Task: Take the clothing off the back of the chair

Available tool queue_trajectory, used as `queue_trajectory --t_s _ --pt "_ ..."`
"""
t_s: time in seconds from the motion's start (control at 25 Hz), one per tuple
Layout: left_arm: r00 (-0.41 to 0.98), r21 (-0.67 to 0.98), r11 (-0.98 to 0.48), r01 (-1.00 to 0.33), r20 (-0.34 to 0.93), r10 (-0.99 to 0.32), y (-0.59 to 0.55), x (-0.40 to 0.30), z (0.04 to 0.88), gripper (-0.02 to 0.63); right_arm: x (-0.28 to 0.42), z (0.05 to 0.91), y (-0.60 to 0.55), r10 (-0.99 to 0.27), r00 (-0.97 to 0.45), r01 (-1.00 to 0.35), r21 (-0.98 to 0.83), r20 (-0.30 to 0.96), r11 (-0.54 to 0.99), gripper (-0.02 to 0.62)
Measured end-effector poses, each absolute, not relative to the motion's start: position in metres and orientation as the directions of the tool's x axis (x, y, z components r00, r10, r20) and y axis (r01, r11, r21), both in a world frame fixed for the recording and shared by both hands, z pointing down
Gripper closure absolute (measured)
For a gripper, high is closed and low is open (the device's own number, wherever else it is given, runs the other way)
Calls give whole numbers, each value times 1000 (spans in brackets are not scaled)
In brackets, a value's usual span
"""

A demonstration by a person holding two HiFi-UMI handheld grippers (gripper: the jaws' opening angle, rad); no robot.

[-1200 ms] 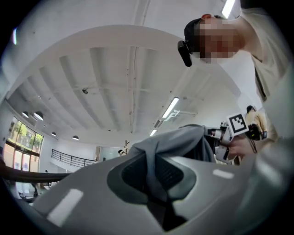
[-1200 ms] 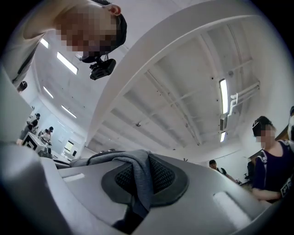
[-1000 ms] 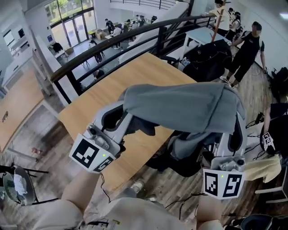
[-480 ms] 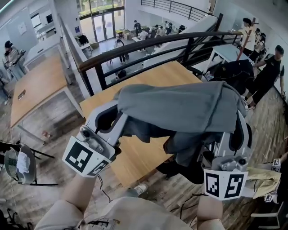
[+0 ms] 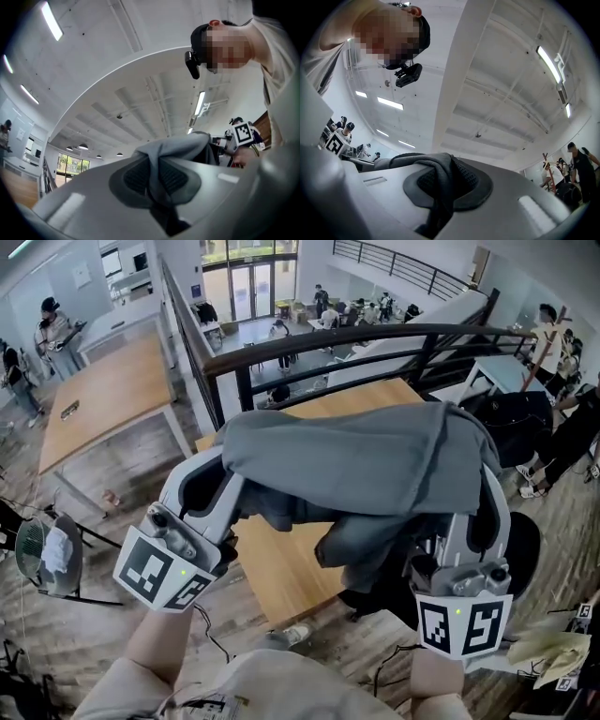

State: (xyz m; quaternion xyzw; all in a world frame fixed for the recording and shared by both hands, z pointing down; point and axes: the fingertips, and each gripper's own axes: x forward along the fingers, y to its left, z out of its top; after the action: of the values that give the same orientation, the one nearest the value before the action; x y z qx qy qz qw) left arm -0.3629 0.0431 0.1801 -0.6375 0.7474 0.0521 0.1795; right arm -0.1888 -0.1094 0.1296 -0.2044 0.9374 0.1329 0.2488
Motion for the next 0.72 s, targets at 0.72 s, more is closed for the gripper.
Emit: queue_trajectory --t_s 0.72 --pt "-304 -259 379 -888 -287 -908 133 -382 200 568 -244 157 -53 -210 -841 -297 100 -499 950 569"
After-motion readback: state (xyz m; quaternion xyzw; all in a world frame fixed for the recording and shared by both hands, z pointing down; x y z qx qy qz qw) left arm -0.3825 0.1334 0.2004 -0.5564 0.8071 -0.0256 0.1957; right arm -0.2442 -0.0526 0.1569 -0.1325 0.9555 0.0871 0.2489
